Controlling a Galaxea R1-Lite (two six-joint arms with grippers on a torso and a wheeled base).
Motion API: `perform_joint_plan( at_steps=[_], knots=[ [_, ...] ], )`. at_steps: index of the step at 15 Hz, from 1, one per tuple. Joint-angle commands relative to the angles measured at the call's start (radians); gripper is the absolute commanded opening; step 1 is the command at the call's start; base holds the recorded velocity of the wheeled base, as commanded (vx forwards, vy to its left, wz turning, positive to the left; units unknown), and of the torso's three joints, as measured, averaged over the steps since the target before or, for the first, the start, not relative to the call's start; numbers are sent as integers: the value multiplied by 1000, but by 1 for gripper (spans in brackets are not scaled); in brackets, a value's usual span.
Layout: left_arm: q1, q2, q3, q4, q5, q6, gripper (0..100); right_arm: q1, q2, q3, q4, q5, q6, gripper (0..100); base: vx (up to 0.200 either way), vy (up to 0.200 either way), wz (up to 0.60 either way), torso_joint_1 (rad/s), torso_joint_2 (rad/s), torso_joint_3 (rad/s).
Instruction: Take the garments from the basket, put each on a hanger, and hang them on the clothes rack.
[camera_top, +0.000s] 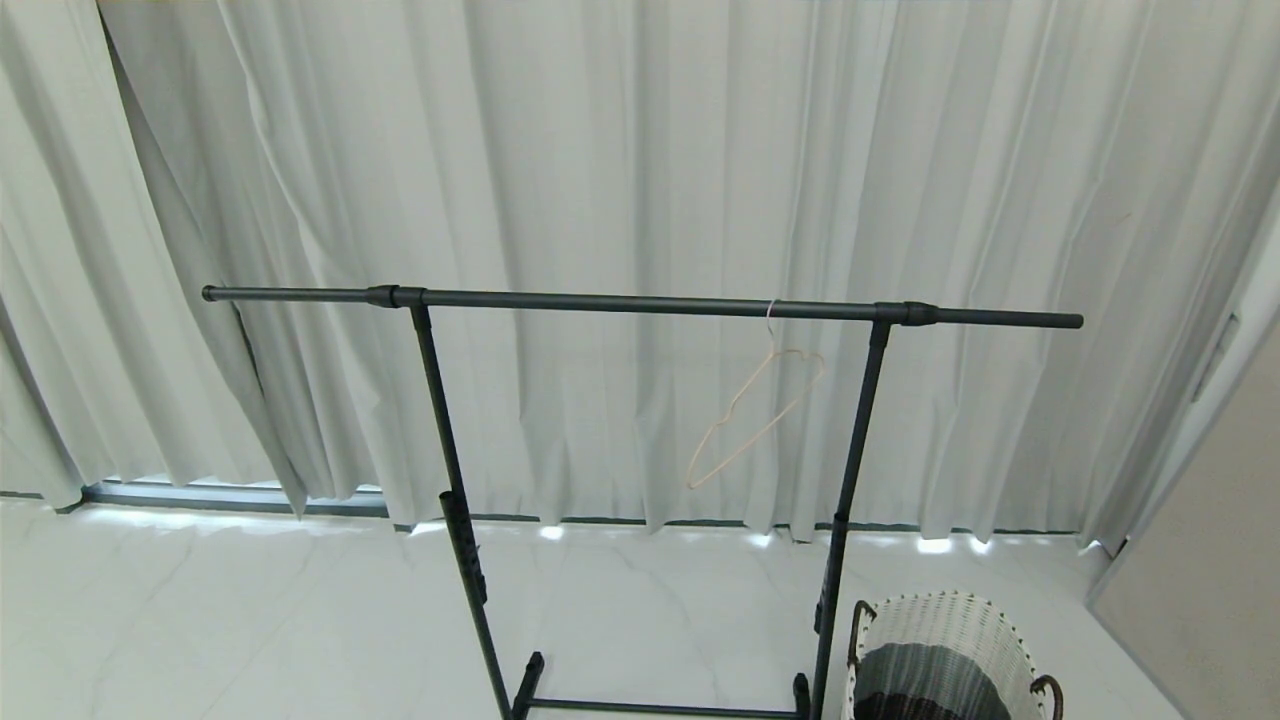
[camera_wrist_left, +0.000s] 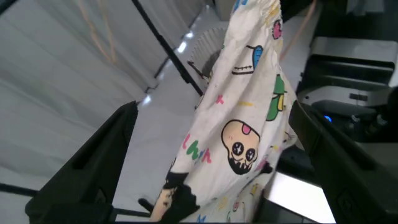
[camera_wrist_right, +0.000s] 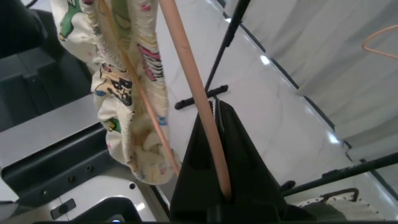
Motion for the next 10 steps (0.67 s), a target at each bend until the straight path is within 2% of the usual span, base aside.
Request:
perform_joint_plan(
  at_steps=[1,4,6,10],
  knots=[
    [0,93,-1,0,-19,12,100,12,-1,7,-4,0,-3,0,0,0,0,0,0,0],
    [1,168,3,-22,-30,-24,100,28,1,13,-21,0,-24,0,0,0,0,0,0,0],
    [11,223,0,-34,-86,-40,100,28,1,13,-34,0,-36,0,0,0,0,0,0,0],
    [18,277,23,-57,-88,-70,100,34,2,13,-54,0,-52,0,0,0,0,0,0,0]
  ],
)
